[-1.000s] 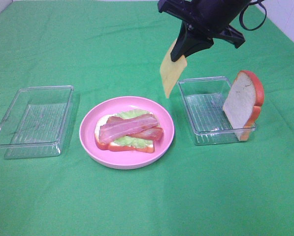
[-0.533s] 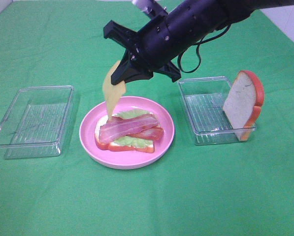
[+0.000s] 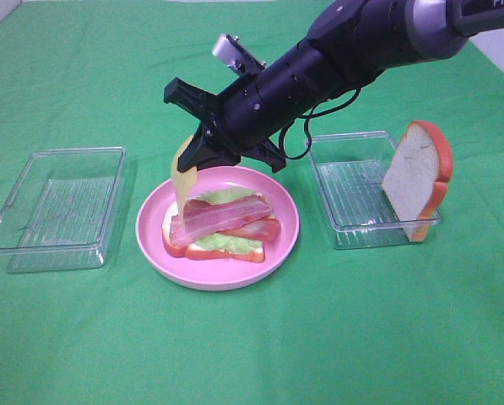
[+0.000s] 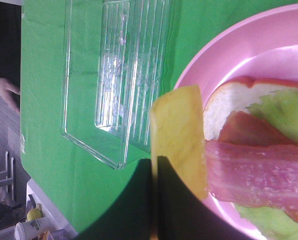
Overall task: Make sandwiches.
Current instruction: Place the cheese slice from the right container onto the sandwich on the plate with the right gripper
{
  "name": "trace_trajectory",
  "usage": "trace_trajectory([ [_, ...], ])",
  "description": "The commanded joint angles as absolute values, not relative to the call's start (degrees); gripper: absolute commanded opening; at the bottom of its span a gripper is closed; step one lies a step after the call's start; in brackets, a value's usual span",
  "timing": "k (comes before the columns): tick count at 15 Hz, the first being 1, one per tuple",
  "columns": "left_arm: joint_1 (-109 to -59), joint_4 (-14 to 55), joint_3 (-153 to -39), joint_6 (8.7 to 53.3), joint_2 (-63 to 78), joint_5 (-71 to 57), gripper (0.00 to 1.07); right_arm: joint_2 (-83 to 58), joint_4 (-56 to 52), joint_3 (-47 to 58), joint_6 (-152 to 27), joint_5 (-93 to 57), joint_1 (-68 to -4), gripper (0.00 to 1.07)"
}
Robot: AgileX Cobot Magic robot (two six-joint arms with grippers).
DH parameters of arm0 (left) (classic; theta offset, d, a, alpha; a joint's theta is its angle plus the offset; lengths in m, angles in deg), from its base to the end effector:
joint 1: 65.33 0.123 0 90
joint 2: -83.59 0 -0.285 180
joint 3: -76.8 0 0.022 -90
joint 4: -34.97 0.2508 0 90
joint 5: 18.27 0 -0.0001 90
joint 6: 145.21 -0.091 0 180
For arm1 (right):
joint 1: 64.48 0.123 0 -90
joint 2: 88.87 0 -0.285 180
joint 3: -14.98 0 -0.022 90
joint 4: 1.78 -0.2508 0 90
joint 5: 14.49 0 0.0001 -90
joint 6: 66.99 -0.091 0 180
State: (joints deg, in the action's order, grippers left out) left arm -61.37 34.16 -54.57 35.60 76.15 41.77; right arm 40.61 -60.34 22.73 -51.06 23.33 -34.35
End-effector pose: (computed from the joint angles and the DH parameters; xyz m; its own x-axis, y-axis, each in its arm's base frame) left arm -0.0050 -0.0015 0.2780 -0.4377 -0.0515 -0.8977 -0.0674 0.9974 -0.0244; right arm 0.3669 0.2680 0.1672 -0.9739 0.0186 -0.2261 -0.1467 0.7087 0.6901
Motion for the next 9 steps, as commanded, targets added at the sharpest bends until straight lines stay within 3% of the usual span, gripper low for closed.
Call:
trace_trajectory([
  [1,-61.5,34.0,-54.5,35.8,77.4,41.5,0.88,41.9,-60.5,23.2,-50.2,24.1,-34.0,0.00],
  [4,-61.5,34.0,-54.5,35.8,77.4,41.5,0.88,41.9,-57.2,23.2,-50.7,24.2,-34.2,0.00],
  [9,-61.5,34.0,-54.5,35.8,77.4,41.5,0.88,41.9,-41.0,23.2,-61.9,24.1,-34.2,0.00],
])
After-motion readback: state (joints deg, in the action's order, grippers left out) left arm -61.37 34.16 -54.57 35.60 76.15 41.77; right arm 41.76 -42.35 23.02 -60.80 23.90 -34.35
